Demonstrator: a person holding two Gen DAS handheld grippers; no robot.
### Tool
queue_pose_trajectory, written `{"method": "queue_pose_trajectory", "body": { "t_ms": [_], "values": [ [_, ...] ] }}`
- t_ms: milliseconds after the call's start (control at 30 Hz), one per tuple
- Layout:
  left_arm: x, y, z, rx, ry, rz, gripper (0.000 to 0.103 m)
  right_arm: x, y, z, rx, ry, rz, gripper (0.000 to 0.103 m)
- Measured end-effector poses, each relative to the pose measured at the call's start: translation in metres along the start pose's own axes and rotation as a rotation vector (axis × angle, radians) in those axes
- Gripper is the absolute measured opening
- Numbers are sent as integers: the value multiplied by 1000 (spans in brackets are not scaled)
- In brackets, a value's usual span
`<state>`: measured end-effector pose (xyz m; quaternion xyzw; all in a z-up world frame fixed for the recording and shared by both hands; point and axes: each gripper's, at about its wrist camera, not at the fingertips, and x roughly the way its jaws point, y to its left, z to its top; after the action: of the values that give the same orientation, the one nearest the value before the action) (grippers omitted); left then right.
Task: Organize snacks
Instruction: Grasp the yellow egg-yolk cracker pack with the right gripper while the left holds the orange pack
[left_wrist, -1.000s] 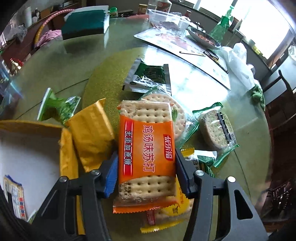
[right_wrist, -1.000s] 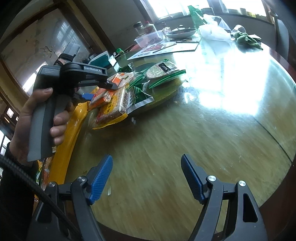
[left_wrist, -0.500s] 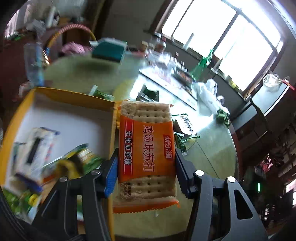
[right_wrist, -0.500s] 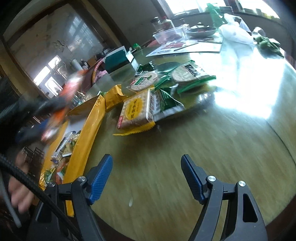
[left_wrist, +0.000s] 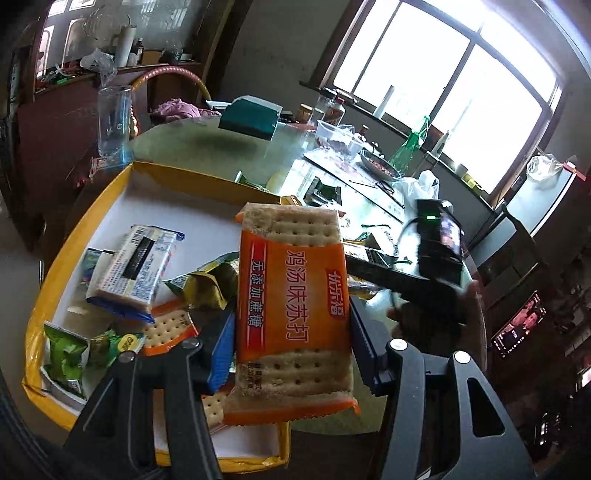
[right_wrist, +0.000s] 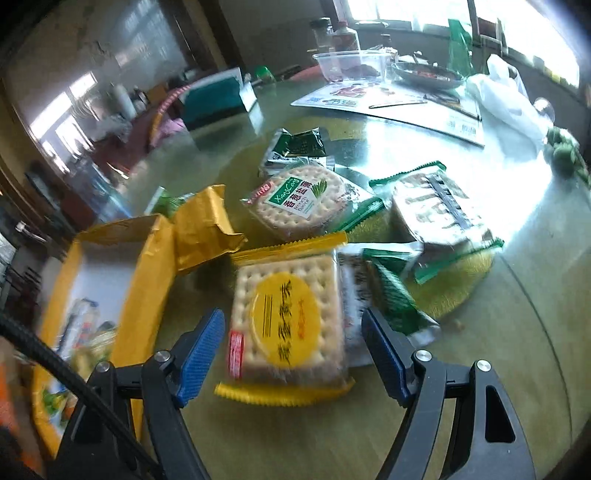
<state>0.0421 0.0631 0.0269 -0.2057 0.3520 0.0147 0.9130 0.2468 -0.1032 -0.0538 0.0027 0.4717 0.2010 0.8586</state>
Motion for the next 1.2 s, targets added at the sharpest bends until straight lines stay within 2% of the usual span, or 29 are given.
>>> {"method": "queue_pose_trajectory", "body": {
  "t_ms": [67,267,300,333,467,633,833,1033,1200],
  "values": [
    [-3,1,-1,8,-5,0,57,5,12,0,-45,-6,-66,77],
    [-4,2,-6,13,4,-3,57,11,22,-2,-72,-10,-133,77],
    [-4,2,-7,15,6,-1,57,10,23,-2,-83,-16,-150,76],
    [-4,1,-8,19,9,2,57,10,26,-4,-100,-22,-169,70],
    [-4,-1,-12,22,14,6,57,8,29,-7,-135,-23,-195,68],
    [-2,-3,-14,26,20,9,57,-17,21,-22,-99,-45,-149,68],
    [1,-9,-17,43,25,-5,57,-64,5,-70,0,-103,-30,68],
    [9,-18,-20,66,45,-12,57,-74,0,-108,15,-102,-58,68],
    [10,-24,-21,76,53,-18,57,-67,1,-116,-12,-83,-83,68]
  ]
}}
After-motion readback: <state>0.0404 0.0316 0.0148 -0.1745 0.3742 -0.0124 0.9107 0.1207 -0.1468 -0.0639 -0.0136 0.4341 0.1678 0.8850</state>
